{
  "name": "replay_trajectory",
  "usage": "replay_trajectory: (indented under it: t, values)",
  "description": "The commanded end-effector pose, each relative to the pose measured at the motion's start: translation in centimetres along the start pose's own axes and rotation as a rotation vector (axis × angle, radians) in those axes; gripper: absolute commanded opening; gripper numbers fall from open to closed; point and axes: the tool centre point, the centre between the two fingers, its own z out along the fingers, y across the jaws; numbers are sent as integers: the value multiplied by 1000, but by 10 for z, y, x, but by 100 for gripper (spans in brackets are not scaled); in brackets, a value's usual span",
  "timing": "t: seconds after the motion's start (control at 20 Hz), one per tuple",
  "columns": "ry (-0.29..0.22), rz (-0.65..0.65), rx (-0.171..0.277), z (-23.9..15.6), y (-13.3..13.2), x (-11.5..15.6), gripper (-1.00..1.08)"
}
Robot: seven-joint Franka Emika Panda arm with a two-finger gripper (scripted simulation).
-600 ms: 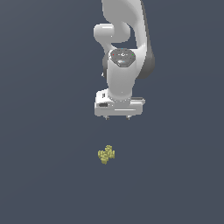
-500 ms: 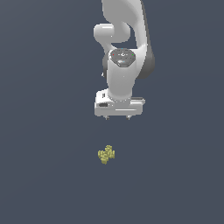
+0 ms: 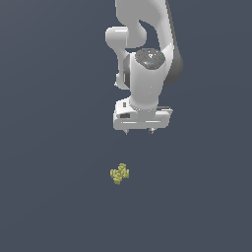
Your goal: Pick up the object and move it to a goal position.
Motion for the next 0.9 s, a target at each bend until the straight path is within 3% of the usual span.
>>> replay_trajectory:
  t: [0.0, 0.45, 0.85]
  values:
    - [2, -4, 0, -1, -2, 0, 100]
    - [-1, 66, 4, 4, 5, 9, 100]
    - [-4, 238, 11, 18, 19, 31, 100]
